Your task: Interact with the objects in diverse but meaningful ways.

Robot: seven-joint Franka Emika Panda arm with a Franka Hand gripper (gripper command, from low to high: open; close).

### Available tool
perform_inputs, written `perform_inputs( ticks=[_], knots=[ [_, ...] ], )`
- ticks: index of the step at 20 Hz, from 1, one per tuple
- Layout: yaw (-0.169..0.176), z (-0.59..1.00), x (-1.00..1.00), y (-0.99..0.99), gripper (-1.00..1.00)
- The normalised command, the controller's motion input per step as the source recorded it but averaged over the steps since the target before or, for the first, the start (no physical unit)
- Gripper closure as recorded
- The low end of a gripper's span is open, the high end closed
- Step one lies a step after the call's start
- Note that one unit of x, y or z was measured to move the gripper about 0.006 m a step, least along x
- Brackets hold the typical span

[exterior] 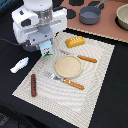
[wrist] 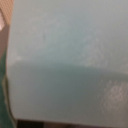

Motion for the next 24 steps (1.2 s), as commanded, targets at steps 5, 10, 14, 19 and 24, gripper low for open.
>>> perform_inputs(
  ticks=[5,10,14,19,24],
  knots=[
    [0.018,-0.21,0.10,-0.17,1.00],
    [0.019,-0.31,0.09,-0.09,1.00],
    [0.020,-0.29,0.03,-0.08,1.00],
    [0.017,-0.21,0.02,-0.10,-1.00],
    [0.019,0.35,0.08,-0.09,-1.00]
  ],
)
